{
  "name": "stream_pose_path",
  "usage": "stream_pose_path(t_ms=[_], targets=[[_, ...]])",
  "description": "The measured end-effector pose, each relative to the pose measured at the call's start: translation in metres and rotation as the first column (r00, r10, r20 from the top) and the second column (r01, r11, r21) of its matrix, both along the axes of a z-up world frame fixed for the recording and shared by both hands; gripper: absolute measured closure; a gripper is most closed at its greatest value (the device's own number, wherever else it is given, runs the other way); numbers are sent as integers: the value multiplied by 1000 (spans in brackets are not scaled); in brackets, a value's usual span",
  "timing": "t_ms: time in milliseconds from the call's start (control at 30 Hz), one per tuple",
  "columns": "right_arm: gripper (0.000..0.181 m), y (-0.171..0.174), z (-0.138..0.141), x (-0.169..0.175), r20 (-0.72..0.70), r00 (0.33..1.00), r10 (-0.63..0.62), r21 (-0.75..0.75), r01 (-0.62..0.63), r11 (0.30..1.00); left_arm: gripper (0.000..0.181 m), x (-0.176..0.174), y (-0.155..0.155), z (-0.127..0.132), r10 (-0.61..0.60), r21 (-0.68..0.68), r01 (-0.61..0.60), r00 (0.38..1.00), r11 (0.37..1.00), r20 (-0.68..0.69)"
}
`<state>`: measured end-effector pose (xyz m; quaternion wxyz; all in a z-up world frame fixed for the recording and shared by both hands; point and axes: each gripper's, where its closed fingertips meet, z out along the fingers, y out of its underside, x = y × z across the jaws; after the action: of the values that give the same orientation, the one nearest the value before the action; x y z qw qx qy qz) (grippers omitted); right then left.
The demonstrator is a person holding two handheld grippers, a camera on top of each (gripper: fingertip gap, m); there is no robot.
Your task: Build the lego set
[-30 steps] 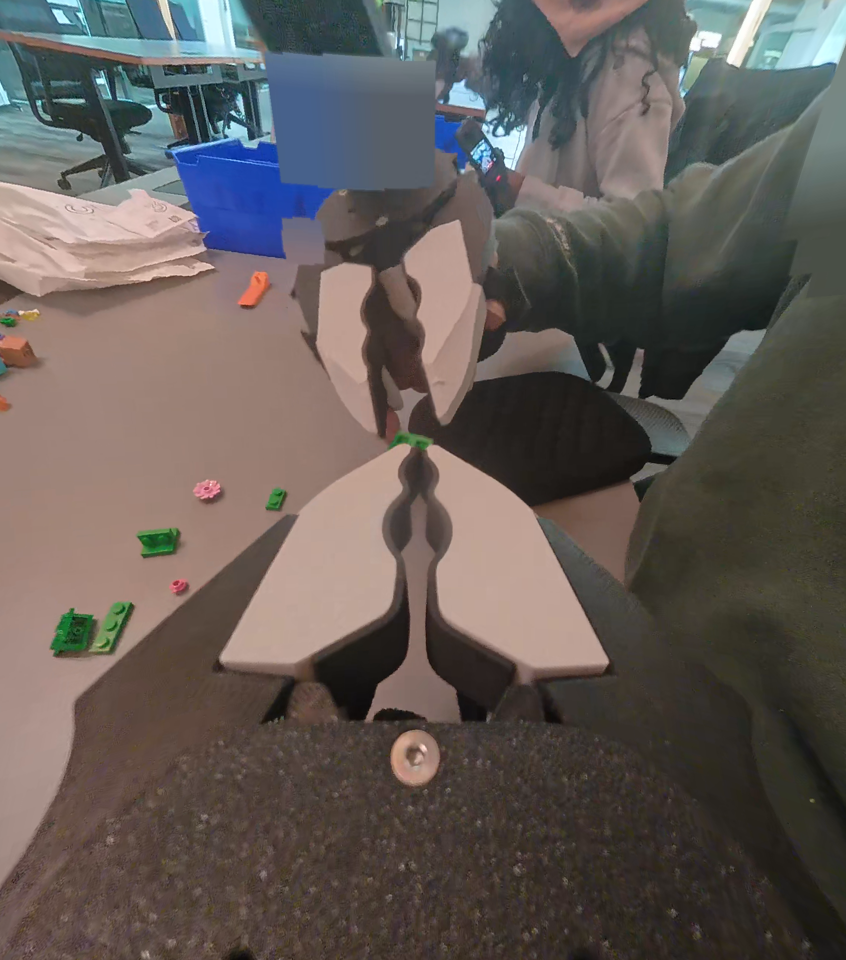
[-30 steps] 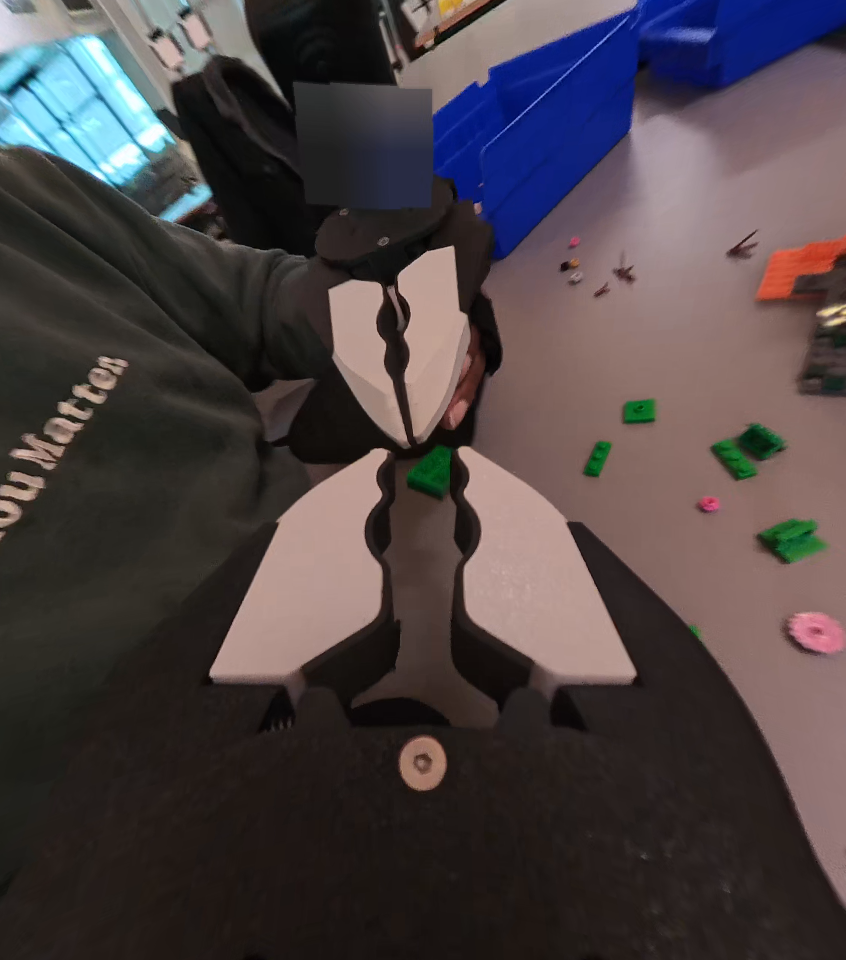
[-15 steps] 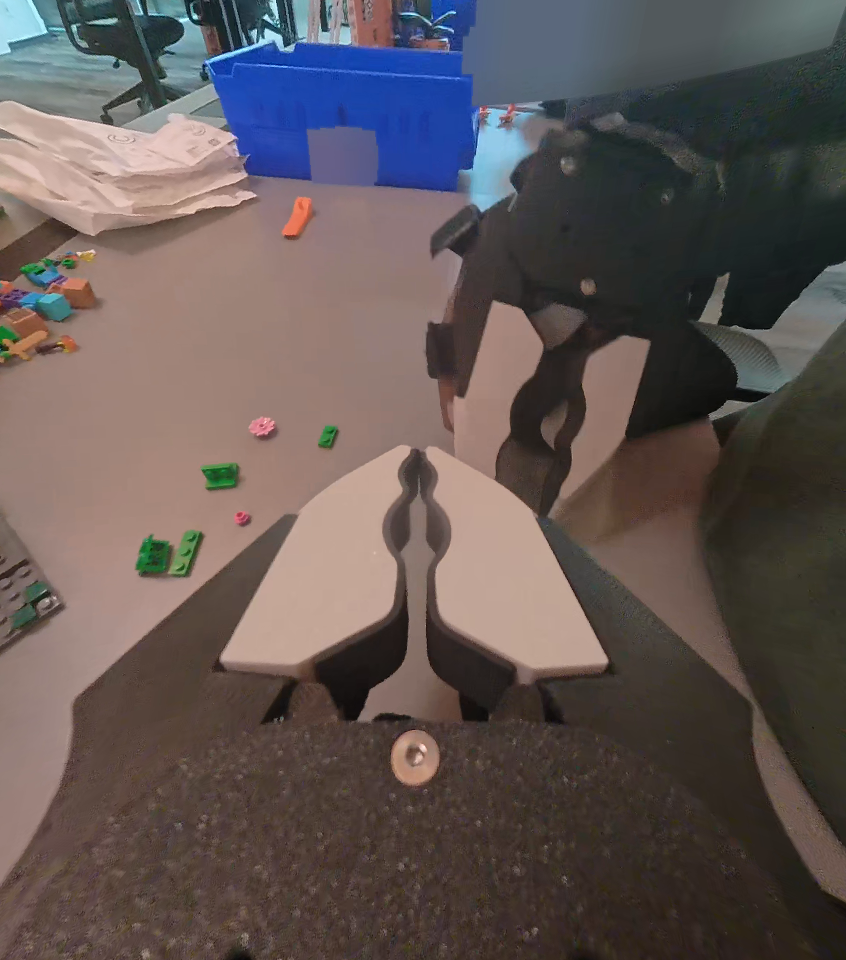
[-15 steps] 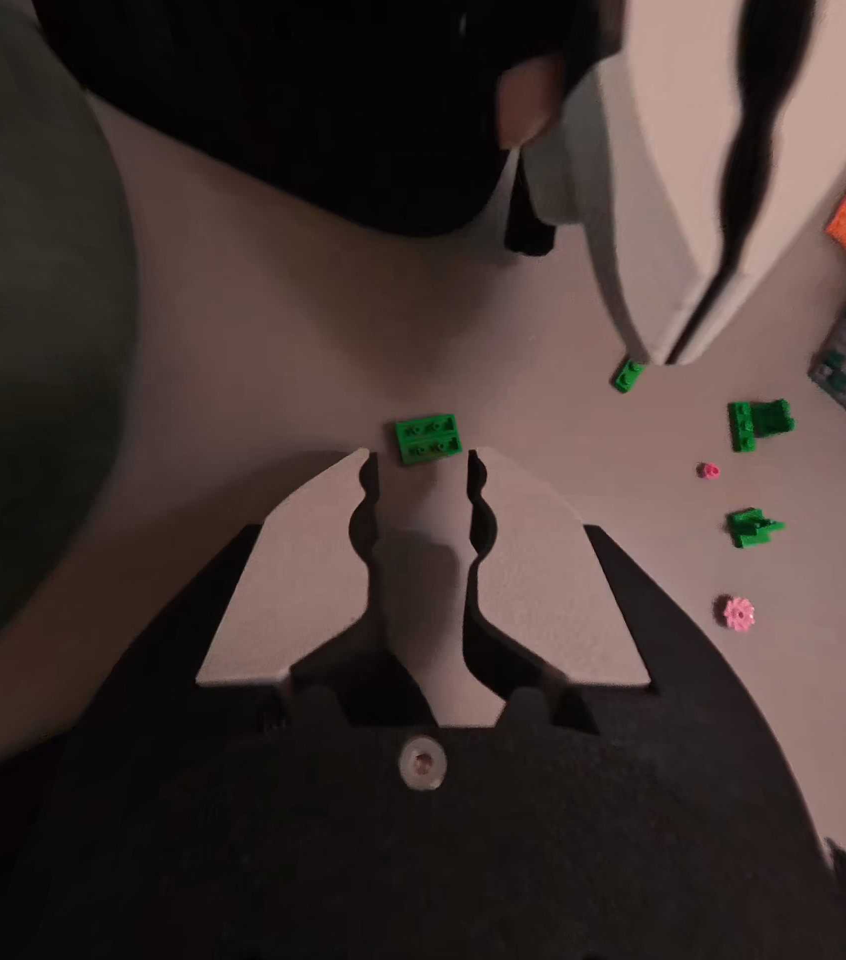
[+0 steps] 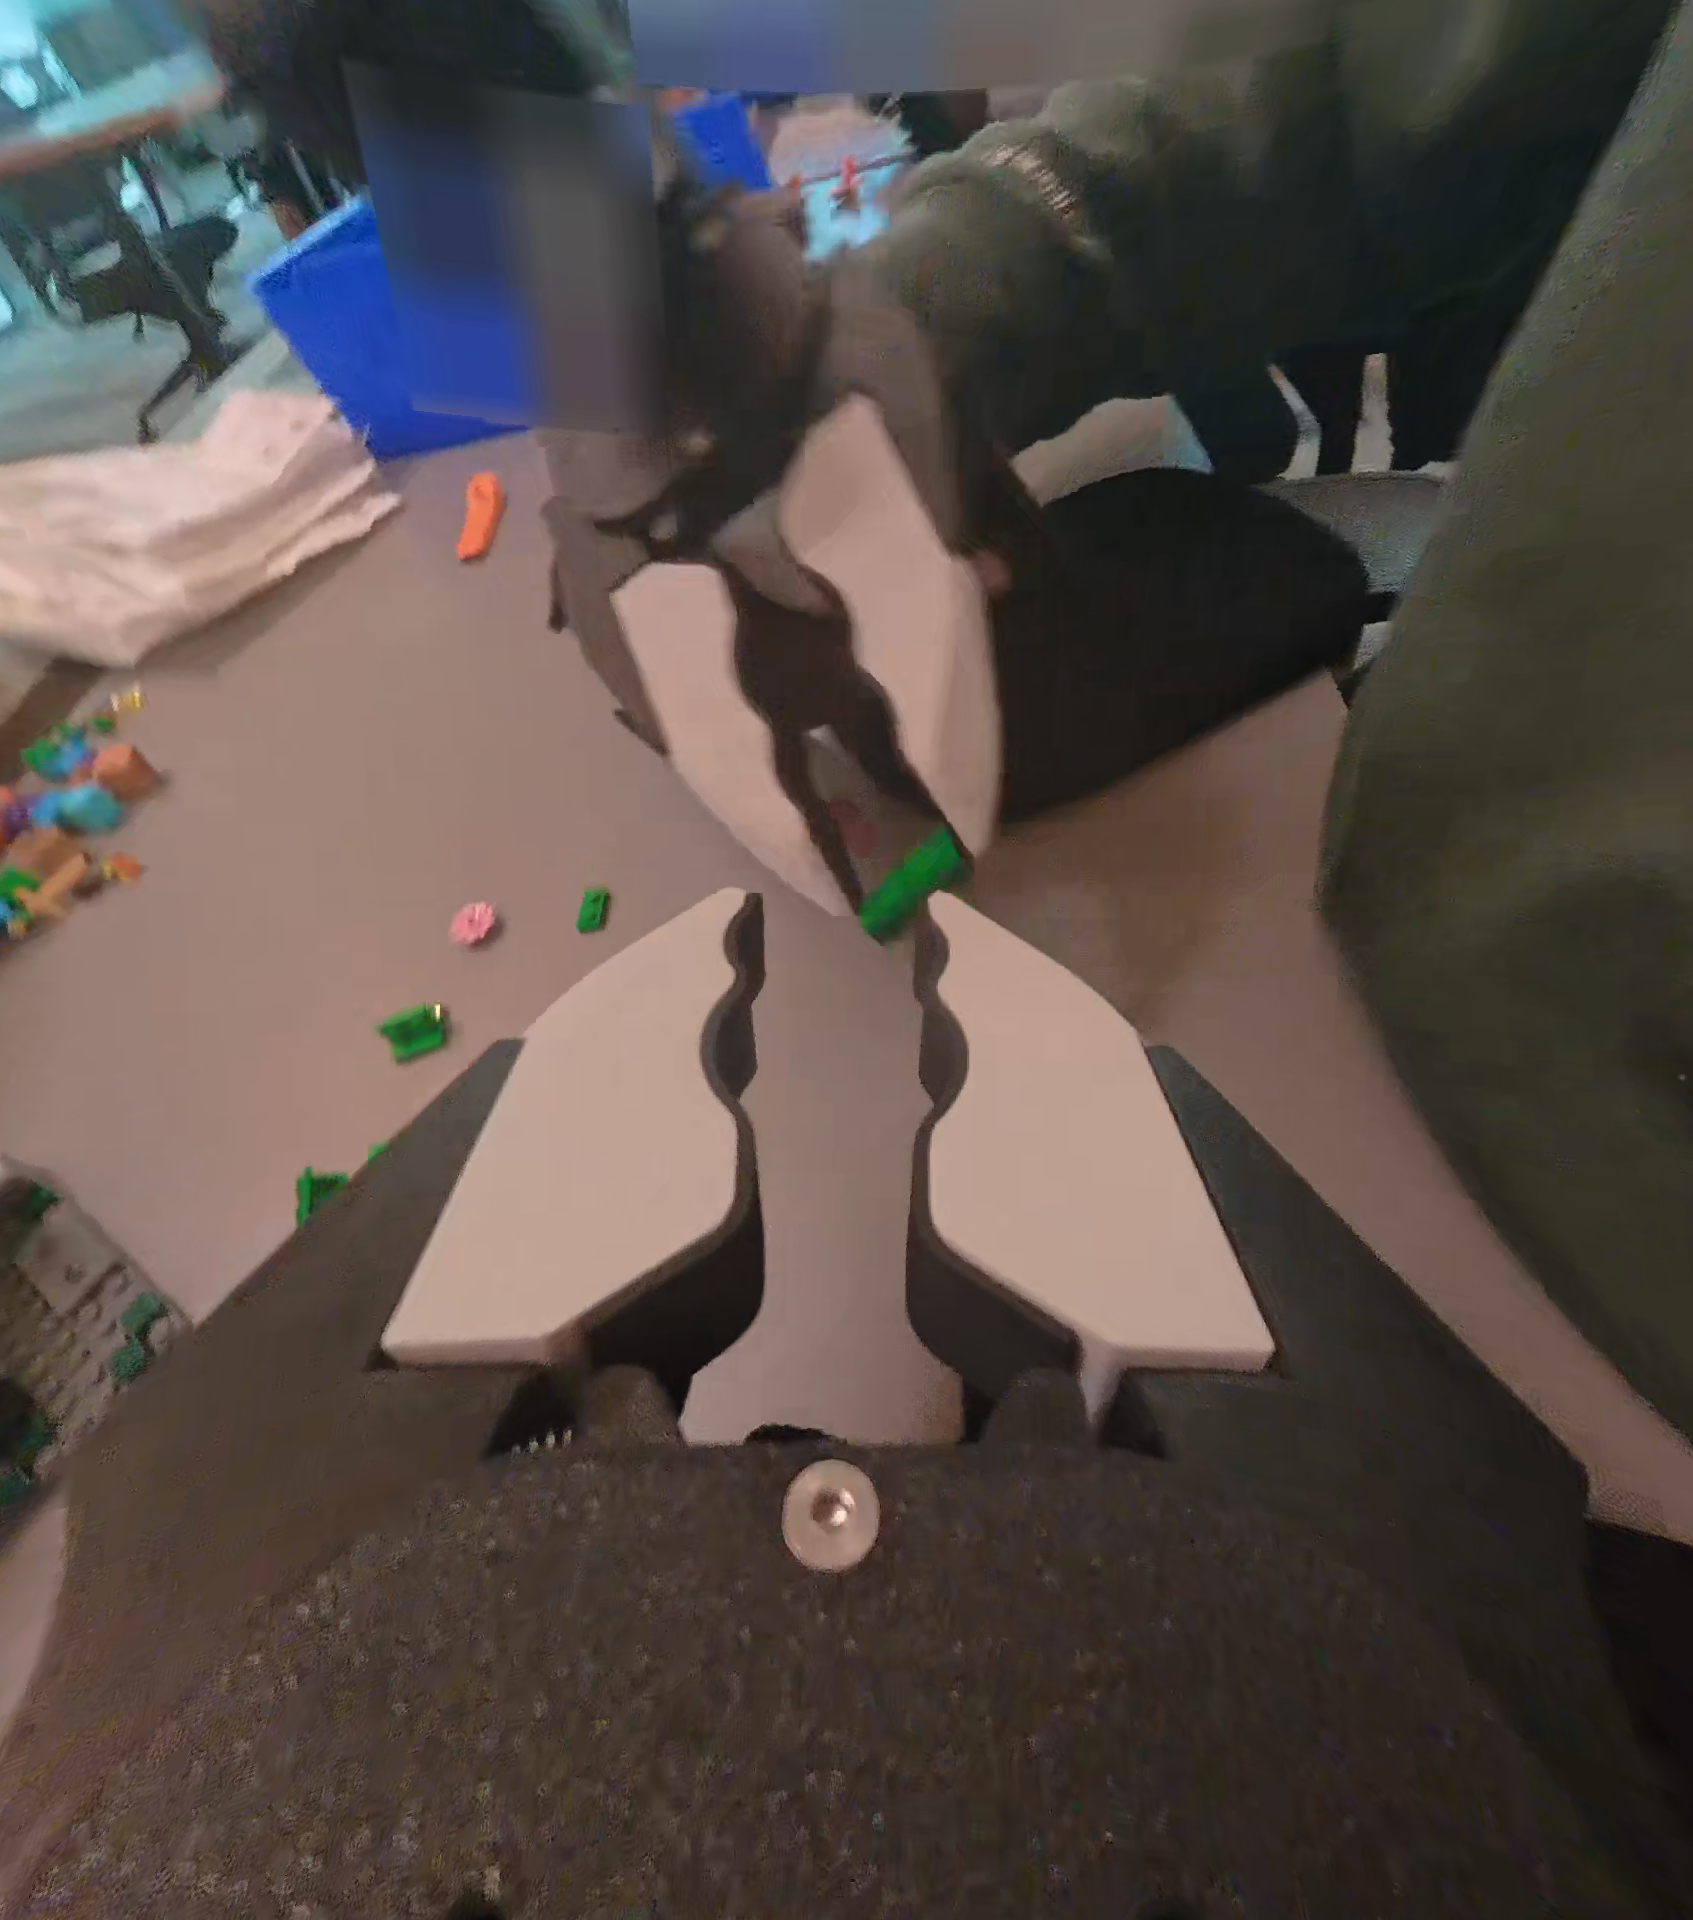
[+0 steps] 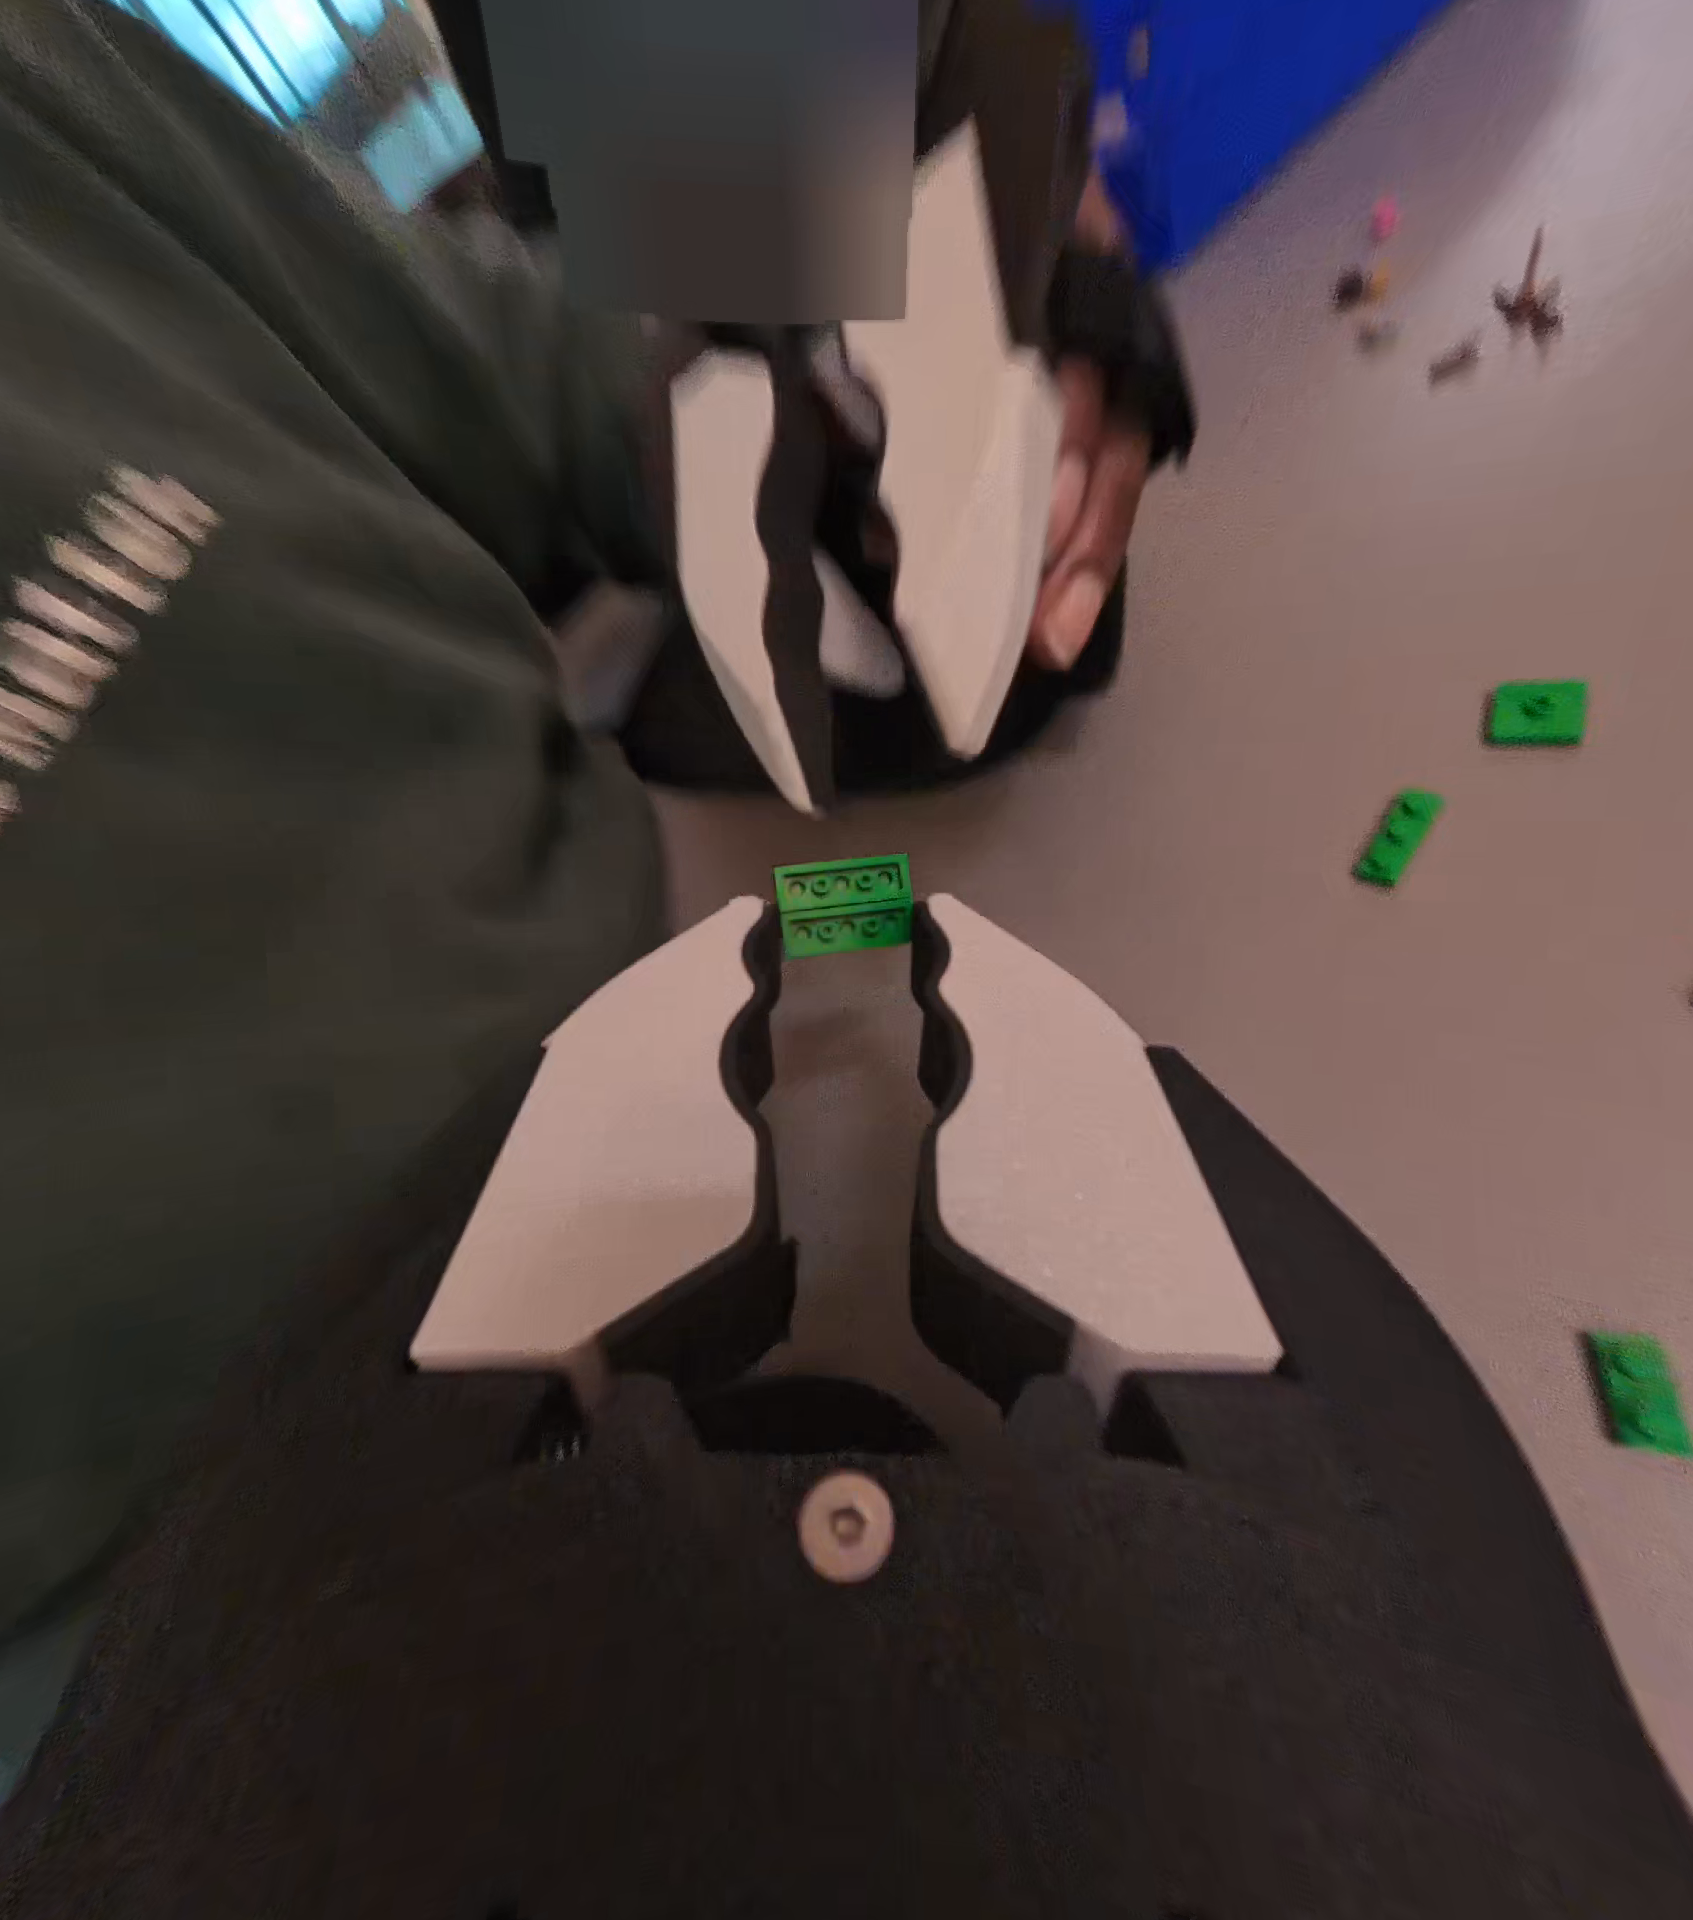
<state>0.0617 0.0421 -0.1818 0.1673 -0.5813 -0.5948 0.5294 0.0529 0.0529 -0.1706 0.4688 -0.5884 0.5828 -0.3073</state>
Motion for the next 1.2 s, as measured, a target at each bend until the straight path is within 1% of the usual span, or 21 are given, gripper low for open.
stream_pose_path(t_ms=[33, 100, 200, 300, 367, 433, 533, 600, 667, 700, 767, 833, 900, 933, 1000, 1067, 1100, 1133, 1200], targets=[[157, 0, 14, 2, -63, 998, -7, -96, 1, 995, 155, 2, -4, 5, -17, 32, 17, 1000, 999, 21], [158, 0, 32, 4, -156, 987, -28, -228, -8, 974, 157, 9, -12, 16, -53, 87, 46, 996, 995, 78], [157, -8, 46, 4, -240, 970, -29, -346, -57, 936, 161, 17, -11, 29, -36, 191, 16, 994, 982, 101], [157, -12, 56, 2, -279, 960, -30, -401, -88, 912, 166, 24, -15, 36, -40, 284, 9, 994, 959, 103], [157, -12, 63, 3, -300, 953, -46, -430, -92, 898, 168, 24, -15, 43, -22, 328, -22, 992, 944, 128], [157, -11, 63, 2, -295, 954, -57, -432, -80, 898, 169, 23, -14, 44, -14, 320, -27, 992, 947, 126], [157, -8, 58, 2, -261, 962, -81, -399, -31, 916, 170, 23, -11, 38, 1, 258, -29, 994, 966, 108], [155, -3, 52, 3, -231, 968, -102, -315, 25, 949, 171, 23, -10, 32, 3, 189, -20, 996, 982, 92], [153, 3, 47, 6, -210, 970, -121, -149, 90, 985, 172, 22, -8, 25, 3, 100, -10, 997, 995, 71], [152, 5, 47, 8, -207, 971, -119, -61, 109, 992, 173, 22, -7, 21, 3, 55, -6, 999, 998, 53], [150, 6, 44, 9, -184, 977, -111, 137, 137, 981, 173, 23, -5, 13, 9, -8, -8, 1000, 1000, 26], [149, 7, 38, 10, -153, 984, -90, 369, 142, 918, 173, 25, -2, 5, 7, -72, -7, 1000, 997, -3], [149, 7, 29, 10, -107, 992, -63, 575, 113, 810, 173, 27, -1, 0, -3, -127, 0, 1000, 992, -25], [149, 6, 25, 10, -83, 995, -49, 655, 91, 750, 173, 29, 0, -2, -12, -150, 7, 999, 989, -30], [152, 8, 18, 9, -45, 998, -36, 769, 58, 637, 173, 31, 0, -4, -35, -197, 27, 999, 980, -37], [157, 11, 12, 9, -19, 999, -31, 837, 33, 546, 173, 33, 0, -8, -50, -226, 36, 997, 973, -54], [161, 11, 10, 10, -7, 1000, -25, 853, 19, 522, 173, 33, 2, -11, -48, -233, 31, 997, 972, -68], [163, 11, 8, 10, -4, 1000, -22, 857, 15, 516, 173, 33, 3, -13, -52, -241, 33, 996, 970, -74], [171, 13, 7, 11, -17, 999, -30, 843, 30, 537, 173, 32, 3, -16, -64, -258, 41, 994, 965, -84]])
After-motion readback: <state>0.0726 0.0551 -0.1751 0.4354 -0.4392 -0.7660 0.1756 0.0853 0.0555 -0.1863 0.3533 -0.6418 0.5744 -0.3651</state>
